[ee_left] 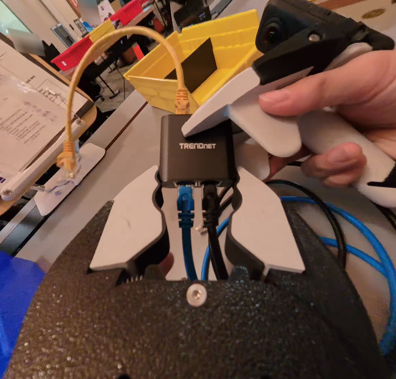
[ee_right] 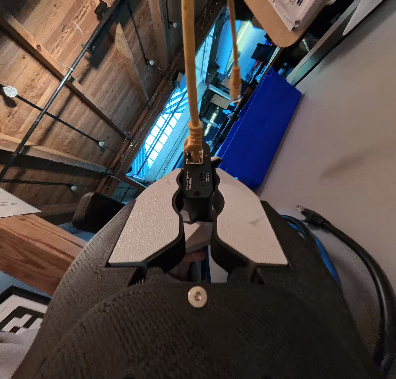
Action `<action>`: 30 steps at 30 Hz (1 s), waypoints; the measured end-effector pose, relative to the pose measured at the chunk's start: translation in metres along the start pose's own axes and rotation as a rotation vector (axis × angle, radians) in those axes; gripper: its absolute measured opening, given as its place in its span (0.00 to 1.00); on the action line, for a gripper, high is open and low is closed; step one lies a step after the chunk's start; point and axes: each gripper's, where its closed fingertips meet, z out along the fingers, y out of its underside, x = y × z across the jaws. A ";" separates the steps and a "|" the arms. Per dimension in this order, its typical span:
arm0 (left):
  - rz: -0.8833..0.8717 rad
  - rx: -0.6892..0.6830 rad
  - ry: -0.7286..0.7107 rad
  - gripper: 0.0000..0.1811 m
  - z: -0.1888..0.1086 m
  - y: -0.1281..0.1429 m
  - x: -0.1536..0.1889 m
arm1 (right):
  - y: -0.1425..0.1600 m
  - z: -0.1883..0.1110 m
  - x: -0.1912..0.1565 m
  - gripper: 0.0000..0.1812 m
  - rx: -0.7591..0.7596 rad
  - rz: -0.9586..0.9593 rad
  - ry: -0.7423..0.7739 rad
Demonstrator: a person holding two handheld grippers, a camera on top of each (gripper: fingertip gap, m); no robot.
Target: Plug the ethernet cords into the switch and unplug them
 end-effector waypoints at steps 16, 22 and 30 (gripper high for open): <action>0.013 0.086 0.197 0.34 -0.009 0.009 0.013 | 0.012 -0.008 0.000 0.15 -0.316 -0.211 -0.033; -0.032 0.232 0.259 0.40 -0.013 -0.008 0.025 | 0.022 -0.001 -0.011 0.13 -0.253 0.056 -0.186; 0.027 0.203 0.037 0.40 -0.006 -0.012 0.004 | -0.010 -0.006 -0.006 0.13 -0.030 -0.004 -0.097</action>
